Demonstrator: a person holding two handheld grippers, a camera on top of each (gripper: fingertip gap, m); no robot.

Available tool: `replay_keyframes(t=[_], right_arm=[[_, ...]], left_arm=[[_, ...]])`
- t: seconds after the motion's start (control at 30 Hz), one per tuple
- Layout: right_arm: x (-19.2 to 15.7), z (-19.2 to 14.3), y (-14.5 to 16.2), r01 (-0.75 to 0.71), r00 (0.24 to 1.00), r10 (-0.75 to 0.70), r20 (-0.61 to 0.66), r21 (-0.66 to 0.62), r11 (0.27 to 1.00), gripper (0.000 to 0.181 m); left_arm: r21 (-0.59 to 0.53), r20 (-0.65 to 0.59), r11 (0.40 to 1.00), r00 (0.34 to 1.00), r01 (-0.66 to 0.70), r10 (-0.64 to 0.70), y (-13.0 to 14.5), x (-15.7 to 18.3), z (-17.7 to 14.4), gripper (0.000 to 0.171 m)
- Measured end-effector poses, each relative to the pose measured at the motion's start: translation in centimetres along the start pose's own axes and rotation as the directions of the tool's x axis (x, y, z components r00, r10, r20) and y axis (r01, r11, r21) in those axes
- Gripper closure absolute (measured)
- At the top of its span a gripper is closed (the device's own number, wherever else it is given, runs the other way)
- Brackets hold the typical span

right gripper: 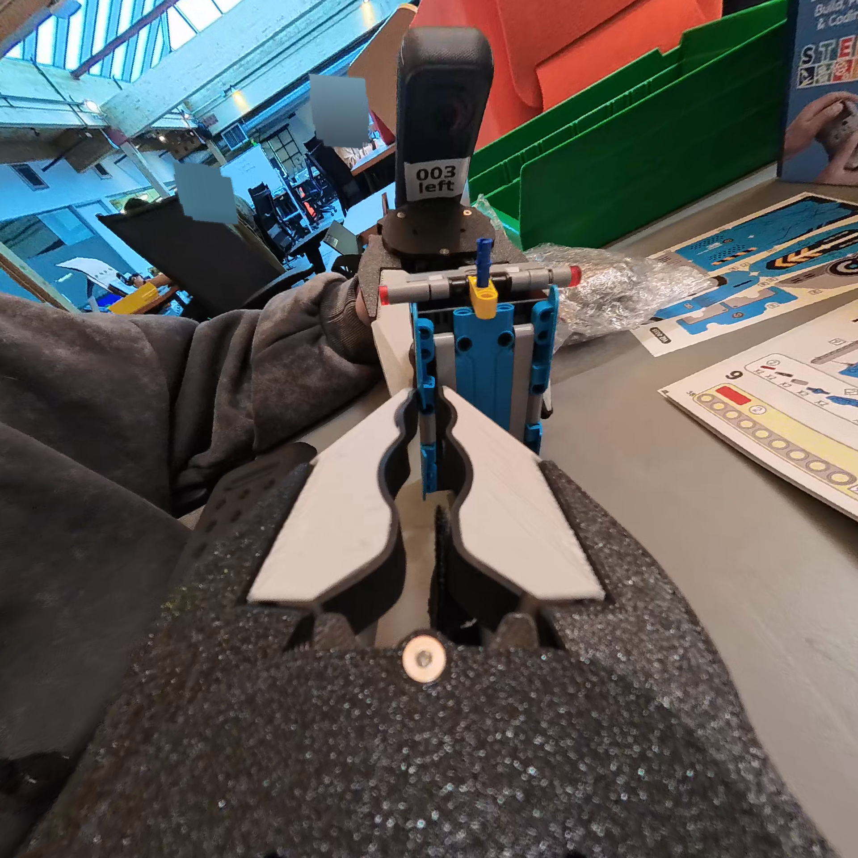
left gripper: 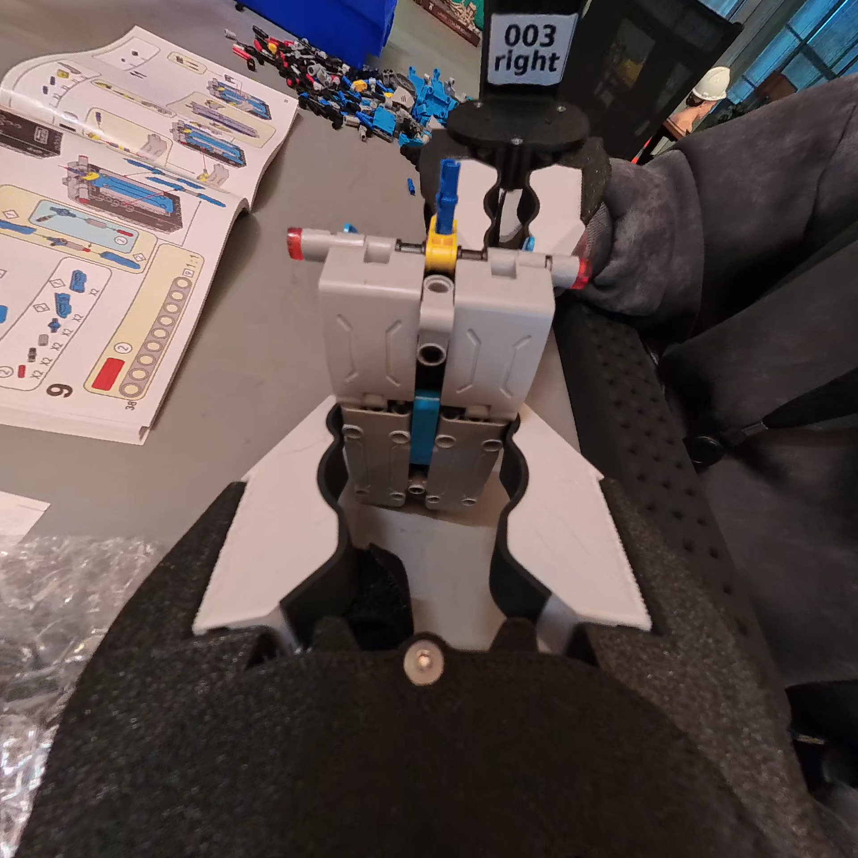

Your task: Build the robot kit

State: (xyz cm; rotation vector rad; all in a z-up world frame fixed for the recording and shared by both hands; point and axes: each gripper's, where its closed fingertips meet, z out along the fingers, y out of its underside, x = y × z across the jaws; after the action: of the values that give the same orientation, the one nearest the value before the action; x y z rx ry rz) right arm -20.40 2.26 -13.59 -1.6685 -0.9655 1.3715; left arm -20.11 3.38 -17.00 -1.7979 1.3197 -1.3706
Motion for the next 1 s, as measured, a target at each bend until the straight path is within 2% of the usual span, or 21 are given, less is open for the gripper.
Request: replay_keyframes(t=[0.13,0.43,0.73,0.9,1.0], right_arm=[[0.2,0.0,-0.3,-0.039,0.999,0.039,-0.001,0.026,0.999,0.175],[0.2,0.1,-0.3,0.13,0.987,-0.134,-0.09,-0.046,0.99,0.175],[0.3,0.0,1.0,0.109,0.99,-0.118,-0.078,-0.114,0.988,0.174],[-0.6,-0.4,-0.3,0.097,0.994,-0.099,-0.041,-0.044,0.994,0.175],[-0.1,-0.1,0.1,0.088,0.994,-0.092,-0.062,-0.064,0.994,0.175]], left_arm=[[0.014,-0.004,0.999,0.999,0.035,-0.035,-0.3,-0.3,0.2,0.106],[0.01,0.023,1.0,1.0,0.019,-0.019,-0.2,-0.3,0.1,0.106],[0.001,0.037,1.0,0.999,-0.009,0.009,0.0,-0.1,0.1,0.105],[-0.002,0.042,1.0,0.999,-0.019,0.019,0.0,-0.1,0.2,0.105],[-0.001,0.034,1.0,0.999,-0.012,0.012,0.0,-0.1,0.2,0.105]])
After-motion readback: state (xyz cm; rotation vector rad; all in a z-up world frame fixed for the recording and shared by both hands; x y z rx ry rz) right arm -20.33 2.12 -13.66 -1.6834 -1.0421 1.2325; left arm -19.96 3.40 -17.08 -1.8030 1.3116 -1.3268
